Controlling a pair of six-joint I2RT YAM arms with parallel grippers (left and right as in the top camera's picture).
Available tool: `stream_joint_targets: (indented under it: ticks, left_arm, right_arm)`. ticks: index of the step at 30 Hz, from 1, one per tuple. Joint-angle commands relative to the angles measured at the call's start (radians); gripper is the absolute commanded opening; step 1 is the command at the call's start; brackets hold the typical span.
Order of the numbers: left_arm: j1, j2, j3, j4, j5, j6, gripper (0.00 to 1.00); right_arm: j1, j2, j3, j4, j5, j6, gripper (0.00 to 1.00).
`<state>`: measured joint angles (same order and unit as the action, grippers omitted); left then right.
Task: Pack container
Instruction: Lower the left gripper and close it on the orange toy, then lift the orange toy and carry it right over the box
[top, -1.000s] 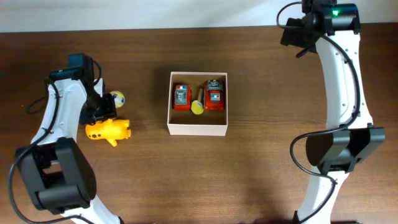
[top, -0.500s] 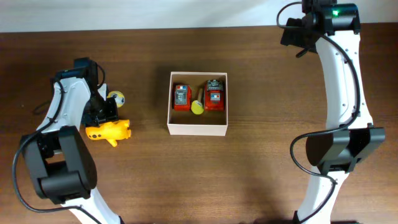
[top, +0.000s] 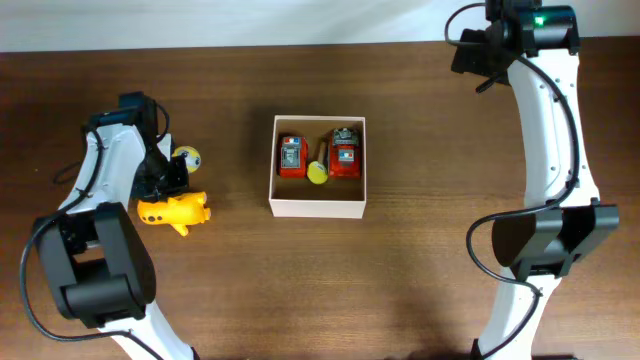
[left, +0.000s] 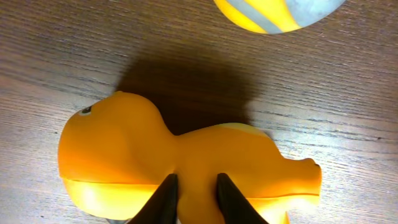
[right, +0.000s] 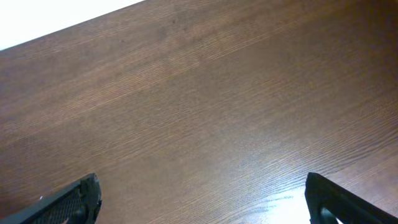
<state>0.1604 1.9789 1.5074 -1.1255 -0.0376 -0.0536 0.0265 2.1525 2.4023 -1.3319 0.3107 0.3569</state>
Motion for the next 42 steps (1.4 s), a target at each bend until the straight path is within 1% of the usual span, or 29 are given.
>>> stream_joint_targets:
  ticks: [1, 5, 9, 12, 13, 16, 20, 24, 25, 26, 30, 34, 37, 42]
  left_arm:
    - [0.006, 0.013, 0.015, -0.002, -0.004, -0.002, 0.16]
    - [0.006, 0.013, 0.043, -0.013, -0.004, -0.002, 0.14]
    - [0.006, 0.013, 0.118, -0.052, -0.004, -0.002, 0.14]
    - [0.006, 0.013, 0.205, -0.097, -0.004, -0.002, 0.14]
    - [0.006, 0.013, 0.270, -0.134, -0.003, -0.002, 0.14]
    - [-0.002, 0.013, 0.369, -0.195, -0.003, -0.003, 0.14]
    - [-0.042, 0.013, 0.483, -0.267, -0.003, -0.003, 0.14]
    - [-0.119, 0.013, 0.566, -0.300, 0.030, -0.011, 0.13]
    - [-0.140, 0.013, 0.578, -0.300, 0.042, -0.023, 0.13]
    - [-0.195, 0.013, 0.597, -0.291, 0.054, -0.087, 0.13]
    - [-0.314, 0.013, 0.599, -0.246, 0.084, -0.213, 0.13]
    - [-0.434, 0.013, 0.599, -0.198, 0.081, -0.264, 0.13]
    - [-0.516, 0.013, 0.598, -0.171, 0.067, -0.328, 0.13]
    - [-0.616, 0.013, 0.598, -0.177, 0.020, -0.417, 0.13]
  right_arm:
    - [-0.007, -0.003, -0.005, 0.000, 0.012, -0.009, 0.99]
    - [-0.007, -0.003, -0.005, 0.001, 0.012, -0.009, 0.99]
    - [-0.007, -0.003, -0.005, 0.001, 0.012, -0.009, 0.99]
    - [-0.007, -0.003, -0.005, 0.000, 0.012, -0.009, 0.99]
    - [-0.007, -0.003, -0.005, 0.001, 0.012, -0.009, 0.99]
    - [-0.007, -0.003, -0.005, 0.001, 0.011, -0.009, 0.99]
    - [-0.007, -0.003, -0.005, 0.001, 0.012, -0.009, 0.99]
    - [-0.007, -0.003, -0.005, 0.001, 0.012, -0.009, 0.99]
    - [-0.007, -0.003, -0.005, 0.001, 0.012, -0.009, 0.99]
    - [-0.007, -0.003, -0.005, 0.001, 0.012, -0.009, 0.99]
    - [-0.007, -0.003, -0.005, 0.001, 0.012, -0.009, 0.99]
    - [-0.007, -0.003, -0.005, 0.001, 0.012, -0.009, 0.99]
    - [-0.007, -0.003, -0.005, 0.001, 0.012, -0.009, 0.99]
    - [-0.007, -0.003, -0.005, 0.001, 0.012, -0.009, 0.99]
